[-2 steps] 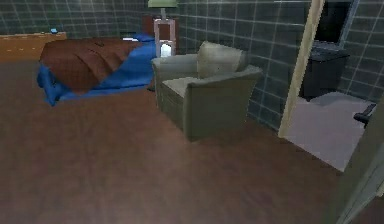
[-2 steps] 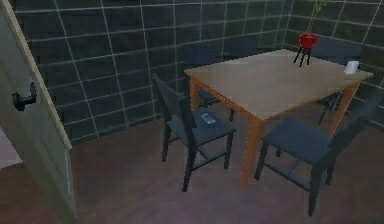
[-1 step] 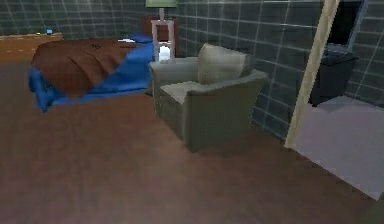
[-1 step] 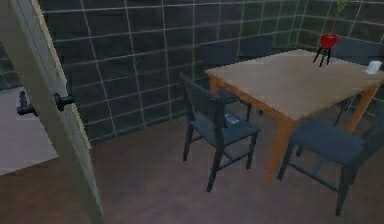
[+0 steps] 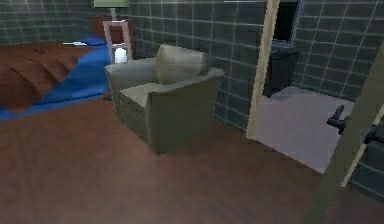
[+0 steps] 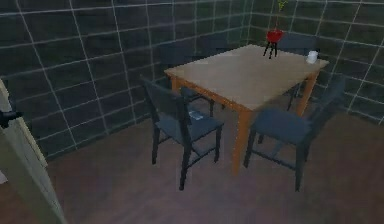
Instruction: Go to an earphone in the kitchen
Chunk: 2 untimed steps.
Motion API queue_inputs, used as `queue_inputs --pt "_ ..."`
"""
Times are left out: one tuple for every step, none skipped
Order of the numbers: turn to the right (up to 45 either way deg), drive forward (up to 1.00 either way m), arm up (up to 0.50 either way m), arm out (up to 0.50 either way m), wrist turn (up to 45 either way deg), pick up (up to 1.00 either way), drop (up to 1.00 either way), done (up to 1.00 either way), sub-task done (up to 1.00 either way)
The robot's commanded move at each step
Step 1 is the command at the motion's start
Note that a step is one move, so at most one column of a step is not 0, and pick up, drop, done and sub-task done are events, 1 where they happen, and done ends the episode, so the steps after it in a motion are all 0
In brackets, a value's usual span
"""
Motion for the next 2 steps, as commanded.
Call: queue_inputs --pt "0.0 1.00 0.00 0.00 0.0 0.00 0.00 0.00 0.00" --pt "9.0 0.00 0.00 0.00 0.0 0.00 0.00 0.00 0.00"
